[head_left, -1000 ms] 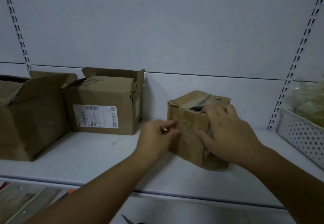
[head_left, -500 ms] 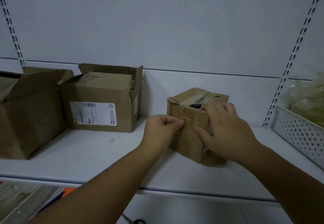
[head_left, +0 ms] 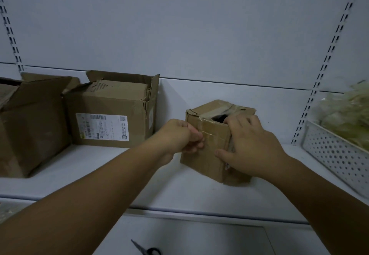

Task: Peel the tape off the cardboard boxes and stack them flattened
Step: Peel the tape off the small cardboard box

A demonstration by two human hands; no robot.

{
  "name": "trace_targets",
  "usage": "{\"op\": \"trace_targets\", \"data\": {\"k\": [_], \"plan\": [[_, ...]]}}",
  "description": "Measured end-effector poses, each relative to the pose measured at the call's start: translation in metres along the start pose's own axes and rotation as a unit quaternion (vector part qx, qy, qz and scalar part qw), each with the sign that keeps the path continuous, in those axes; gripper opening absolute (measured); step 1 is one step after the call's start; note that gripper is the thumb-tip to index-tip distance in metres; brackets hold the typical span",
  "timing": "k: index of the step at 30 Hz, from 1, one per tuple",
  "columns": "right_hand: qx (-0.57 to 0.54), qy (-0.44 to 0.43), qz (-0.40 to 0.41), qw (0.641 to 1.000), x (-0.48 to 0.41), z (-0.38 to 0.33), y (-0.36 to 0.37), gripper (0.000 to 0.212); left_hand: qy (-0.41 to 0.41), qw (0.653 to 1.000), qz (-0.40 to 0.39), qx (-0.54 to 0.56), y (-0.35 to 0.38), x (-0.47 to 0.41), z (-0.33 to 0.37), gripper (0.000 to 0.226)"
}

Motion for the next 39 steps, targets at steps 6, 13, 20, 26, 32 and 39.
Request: {"op": "trace_targets", "data": {"k": [6,13,20,26,32,39], "plan": [[0.035,0.003,-0.005,0.999,0.0,-0.001,-0.002,0.069,-0.108,0.983,-0.107,0.101,-0.003,-0.002,-0.002,0.018],[0.039,0.007,0.018,0.999,0.005,-0.003,-0.005,0.062,-0.152,0.939,-0.176,0.253,-0.001,-0.002,-0.004,0.011],[-0.01,-0.051,0.121,0.991,0.001,-0.028,-0.023,0.06,-0.114,0.956,-0.155,0.222,0.003,-0.004,-0.013,0.012],[-0.076,-0.2,0.188,0.959,0.001,-0.035,-0.026,0.009,0.006,0.995,-0.067,0.068,-0.029,0.0,-0.001,0.032],[-0.212,-0.087,0.166,0.959,-0.009,-0.026,-0.027,0.007,0.266,0.941,0.076,-0.193,-0.038,0.0,0.029,0.045],[-0.332,-0.077,0.036,0.939,-0.022,-0.017,-0.023,0.026,0.304,0.921,-0.053,-0.237,-0.022,-0.019,0.025,0.038]]}}
Point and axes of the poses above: each hand's wrist, its own x-axis away from the middle knuckle, its own y-axis out of the palm, z = x × y, the point moved 6 cm from there along -x, towards the middle knuckle, and after that the axes turned 6 degrees about -z, right-handed, at the moved point
